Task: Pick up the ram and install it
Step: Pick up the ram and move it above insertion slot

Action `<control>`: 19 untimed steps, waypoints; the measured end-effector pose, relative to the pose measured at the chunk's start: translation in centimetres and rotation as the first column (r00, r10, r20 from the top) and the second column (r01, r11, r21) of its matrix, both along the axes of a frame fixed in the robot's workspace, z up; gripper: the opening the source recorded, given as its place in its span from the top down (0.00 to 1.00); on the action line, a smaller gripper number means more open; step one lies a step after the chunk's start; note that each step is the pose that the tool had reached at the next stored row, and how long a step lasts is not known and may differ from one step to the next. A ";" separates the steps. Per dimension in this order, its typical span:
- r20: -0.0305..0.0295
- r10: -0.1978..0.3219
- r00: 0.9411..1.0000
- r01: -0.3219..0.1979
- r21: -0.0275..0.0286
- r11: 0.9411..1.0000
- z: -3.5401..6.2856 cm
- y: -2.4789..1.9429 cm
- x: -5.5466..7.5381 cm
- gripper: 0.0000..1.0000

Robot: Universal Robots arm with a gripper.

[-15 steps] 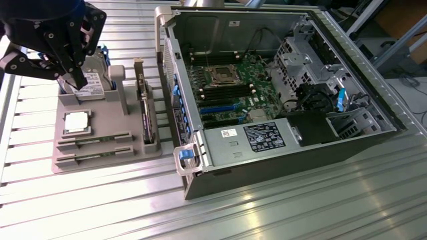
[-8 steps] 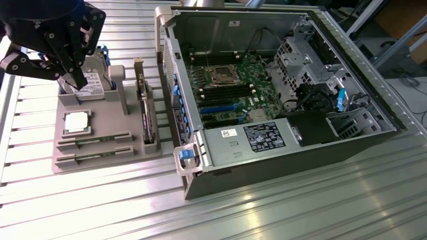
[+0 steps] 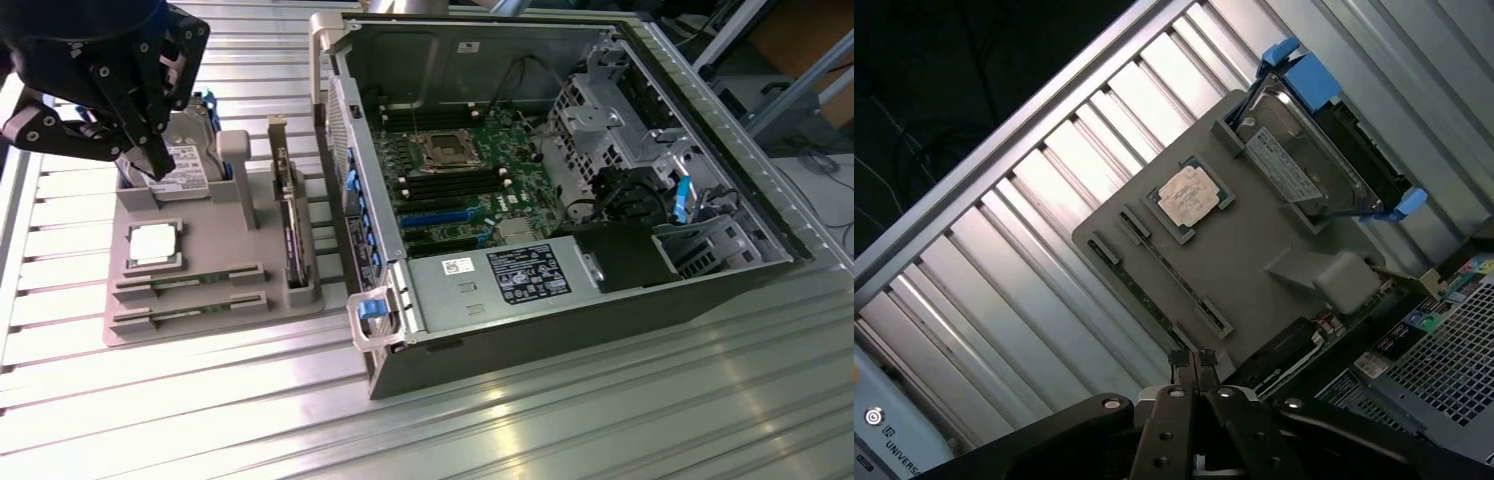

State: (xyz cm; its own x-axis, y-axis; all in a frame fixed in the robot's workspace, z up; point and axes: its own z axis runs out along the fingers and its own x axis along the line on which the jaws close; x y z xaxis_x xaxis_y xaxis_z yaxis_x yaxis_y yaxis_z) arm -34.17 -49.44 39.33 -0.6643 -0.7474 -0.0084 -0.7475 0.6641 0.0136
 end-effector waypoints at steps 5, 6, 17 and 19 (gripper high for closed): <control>0.000 0.017 1.000 -0.017 -0.001 1.000 0.00 0.00 0.0 0.89; 0.000 0.022 1.000 -0.022 -0.002 1.000 0.00 0.00 0.0 0.89; 0.000 0.088 0.996 -0.088 -0.005 0.996 0.00 0.00 0.0 0.89; 0.000 0.096 0.995 -0.096 -0.005 0.995 0.00 0.00 0.0 0.89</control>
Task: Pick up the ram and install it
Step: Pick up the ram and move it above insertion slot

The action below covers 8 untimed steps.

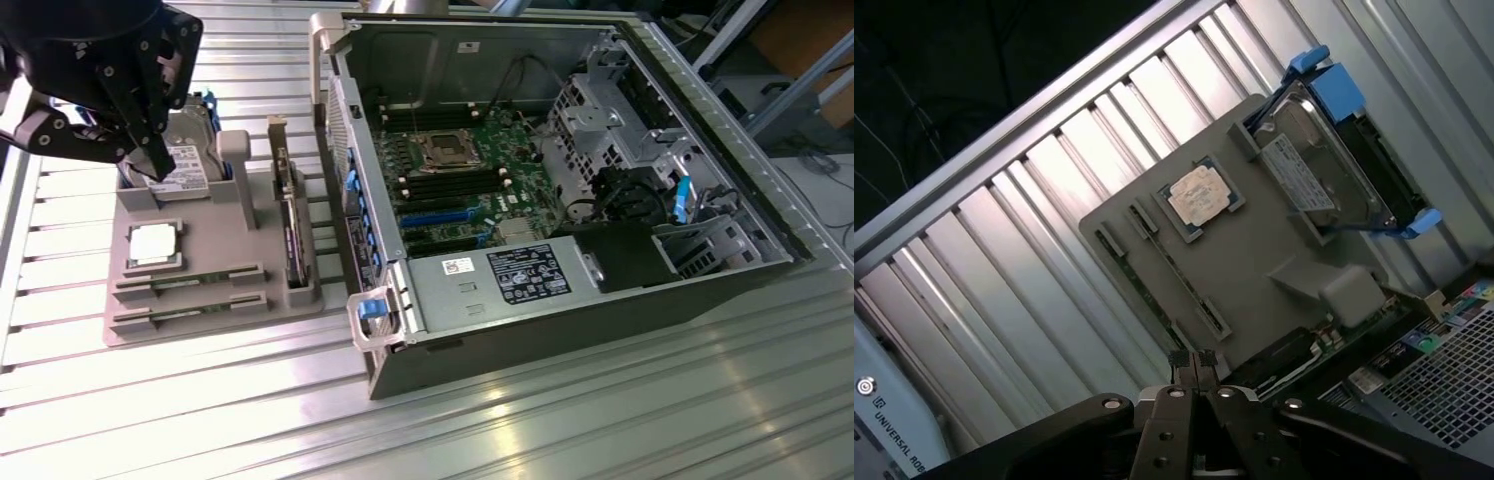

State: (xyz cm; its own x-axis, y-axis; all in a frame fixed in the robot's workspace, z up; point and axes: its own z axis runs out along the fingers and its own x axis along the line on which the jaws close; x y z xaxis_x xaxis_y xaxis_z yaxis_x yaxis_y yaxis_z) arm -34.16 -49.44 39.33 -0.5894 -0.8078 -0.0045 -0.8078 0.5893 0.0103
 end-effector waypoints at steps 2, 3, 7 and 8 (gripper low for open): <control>0.000 0.008 1.000 -0.008 0.000 1.000 0.00 0.00 0.0 0.89; 0.000 0.017 1.000 -0.017 -0.001 1.000 0.00 0.00 0.0 0.89; 0.000 0.034 0.999 -0.034 -0.002 0.999 0.00 0.00 0.0 0.89; 0.000 0.045 0.999 -0.045 -0.002 0.999 0.00 0.00 0.0 0.89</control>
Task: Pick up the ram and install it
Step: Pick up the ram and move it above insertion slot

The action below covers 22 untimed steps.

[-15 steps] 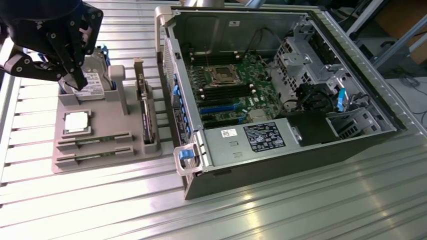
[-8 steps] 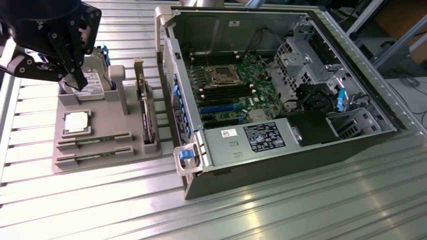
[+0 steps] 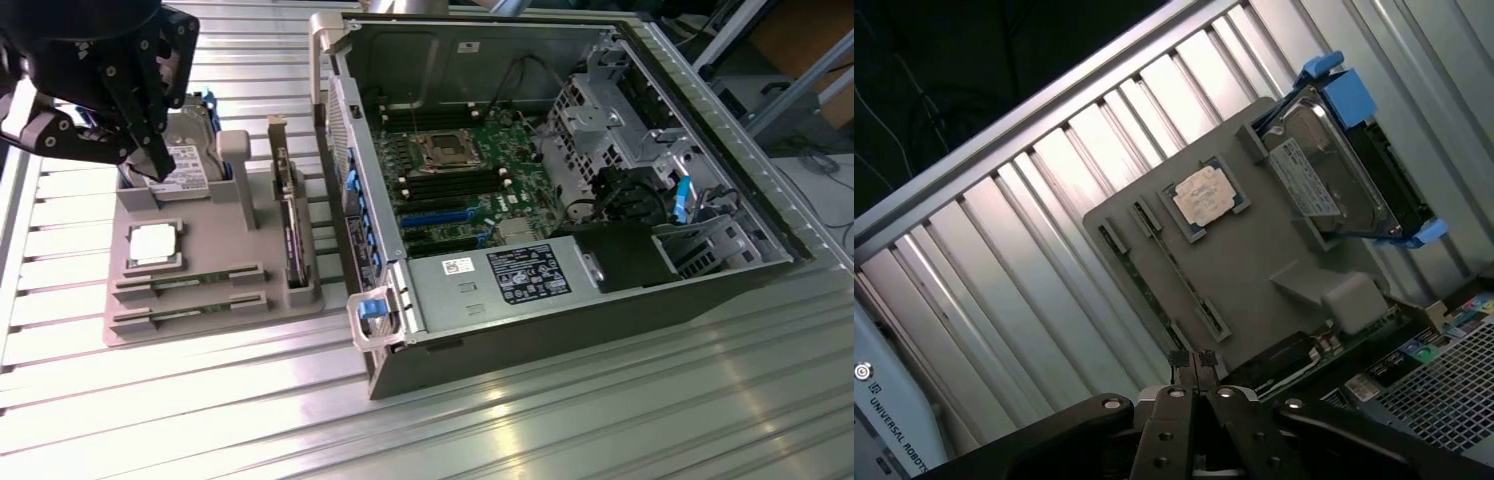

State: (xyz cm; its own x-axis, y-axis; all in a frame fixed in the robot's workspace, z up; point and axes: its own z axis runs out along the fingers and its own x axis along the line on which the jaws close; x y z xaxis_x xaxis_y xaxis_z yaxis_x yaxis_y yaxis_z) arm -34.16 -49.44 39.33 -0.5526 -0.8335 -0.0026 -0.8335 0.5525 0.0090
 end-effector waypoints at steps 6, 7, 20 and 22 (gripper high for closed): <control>0.000 0.024 1.000 -0.024 -0.003 1.000 0.00 0.00 0.0 0.89; 0.000 0.027 1.000 -0.027 -0.003 1.000 0.00 0.00 0.0 0.89; 0.000 0.087 0.996 -0.087 -0.010 0.996 0.00 0.00 0.0 0.89; -0.001 0.096 0.995 -0.096 -0.011 0.995 0.00 0.00 0.0 0.89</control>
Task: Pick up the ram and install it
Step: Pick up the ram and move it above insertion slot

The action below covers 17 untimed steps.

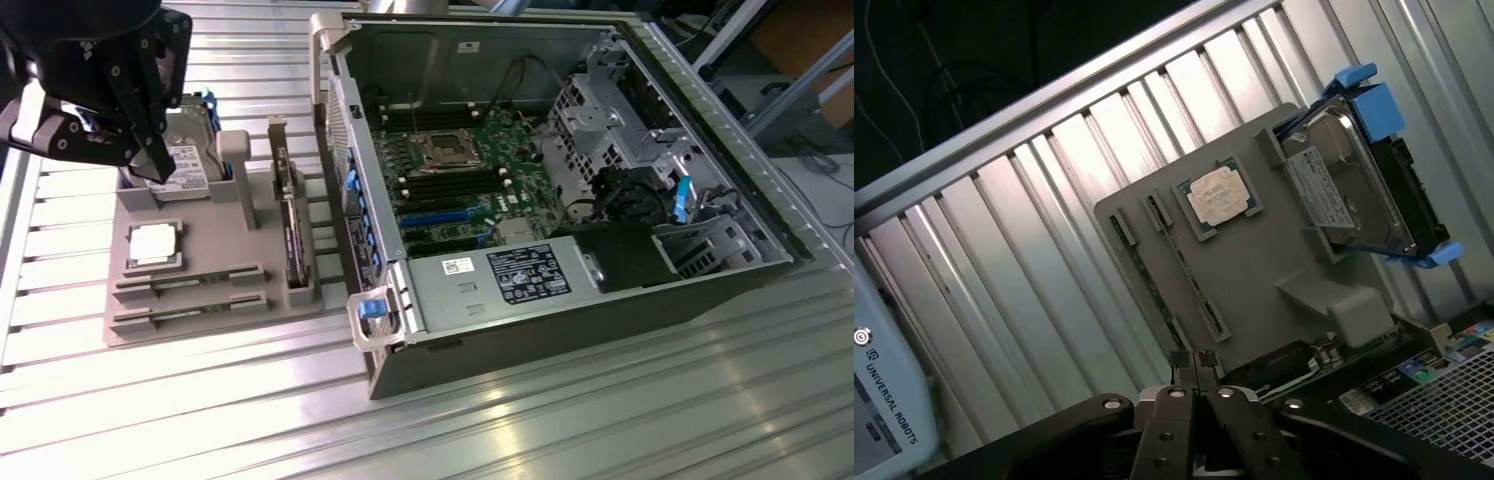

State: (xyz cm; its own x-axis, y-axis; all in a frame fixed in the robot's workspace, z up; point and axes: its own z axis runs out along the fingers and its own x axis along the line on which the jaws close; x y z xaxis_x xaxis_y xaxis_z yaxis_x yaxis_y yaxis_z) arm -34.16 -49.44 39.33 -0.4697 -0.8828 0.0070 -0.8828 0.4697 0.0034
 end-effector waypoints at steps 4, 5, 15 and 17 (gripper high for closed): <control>0.000 0.027 1.000 -0.027 -0.003 1.000 0.00 0.00 0.0 0.89; 0.000 0.031 1.000 -0.031 -0.003 1.000 0.00 0.00 0.0 0.89; 0.000 0.084 0.996 -0.084 -0.008 0.996 0.00 0.00 0.0 0.89; 0.000 0.090 0.996 -0.090 -0.008 0.996 0.00 0.00 0.0 0.89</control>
